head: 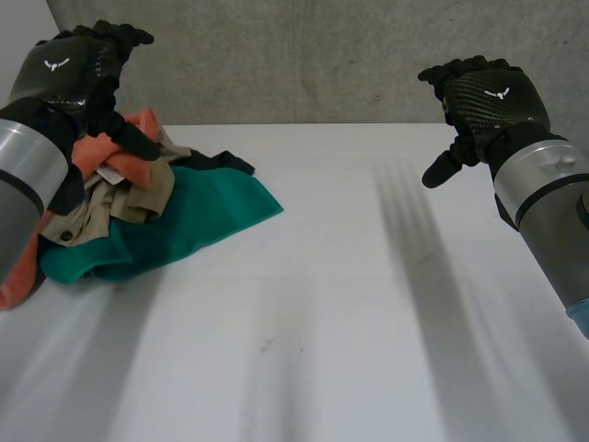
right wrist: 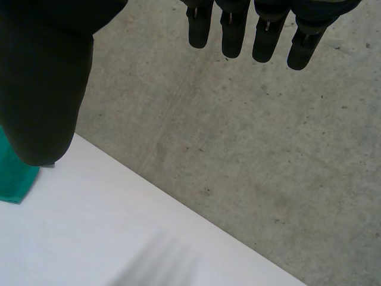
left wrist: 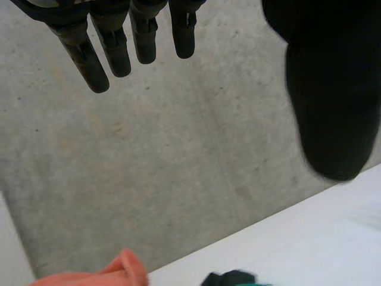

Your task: Fold the laundry.

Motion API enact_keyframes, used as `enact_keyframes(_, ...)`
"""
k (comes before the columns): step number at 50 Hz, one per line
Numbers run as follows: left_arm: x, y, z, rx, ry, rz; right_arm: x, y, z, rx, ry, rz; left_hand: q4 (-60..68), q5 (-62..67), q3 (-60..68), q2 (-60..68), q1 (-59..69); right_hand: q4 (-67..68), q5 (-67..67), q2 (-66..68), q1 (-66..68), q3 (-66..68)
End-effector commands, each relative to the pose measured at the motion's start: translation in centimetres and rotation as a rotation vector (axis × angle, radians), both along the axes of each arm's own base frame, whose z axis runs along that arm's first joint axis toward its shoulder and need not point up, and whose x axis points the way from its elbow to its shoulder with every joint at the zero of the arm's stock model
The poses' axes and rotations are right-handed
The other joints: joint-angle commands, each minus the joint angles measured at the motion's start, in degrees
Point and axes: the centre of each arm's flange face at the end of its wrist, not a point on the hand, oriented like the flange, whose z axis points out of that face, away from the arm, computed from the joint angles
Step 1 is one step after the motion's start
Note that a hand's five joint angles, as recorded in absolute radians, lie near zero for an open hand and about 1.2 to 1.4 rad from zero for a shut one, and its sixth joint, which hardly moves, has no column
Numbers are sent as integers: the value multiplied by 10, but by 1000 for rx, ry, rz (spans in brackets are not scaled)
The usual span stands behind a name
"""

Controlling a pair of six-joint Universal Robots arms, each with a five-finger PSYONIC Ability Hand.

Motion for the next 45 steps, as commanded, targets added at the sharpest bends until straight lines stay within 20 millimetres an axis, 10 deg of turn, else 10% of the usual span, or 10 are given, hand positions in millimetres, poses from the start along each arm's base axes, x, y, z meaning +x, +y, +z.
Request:
enact_keyframes(1,36,-83,-32,20,-181,181,1,1,-1,2,2,6,-16,-28,-21,-20,-19,-20,-27,-20,-30,-19)
enact_keyframes(13,118,-209,-116,48,-413,399,2,2,-5,12,6,12,-9,-21,-14,-13,-12,-20,-27,-20,-30,-19)
enact_keyframes(19,126,-222,-126,22,-416,416,2,3,-9,23,13,14,311,300,307,308,309,-20,-27,-20,-30,-19)
enact_keyframes(22,122,-224,-123,-13,-412,409,2,2,-9,22,15,12,683,671,678,679,680,-20,-27,-20,-30,-19)
enact_keyframes(26,112,-223,-116,-42,-410,383,1,1,-8,18,17,11,684,672,679,680,681,-20,-27,-20,-30,-19)
enact_keyframes(34,61,-177,-3,-279,-305,309,1,-1,-5,7,14,6,684,672,679,680,681,-20,-27,-20,-30,-19)
enact_keyframes(39,13,-115,77,-419,-46,135,0,0,-2,-1,10,6,684,672,679,680,681,-20,-27,-20,-30,-19)
enact_keyframes(45,-19,-57,127,-487,149,-68,-3,-1,4,-17,5,-3,684,672,679,680,681,-20,-27,-20,-30,-19)
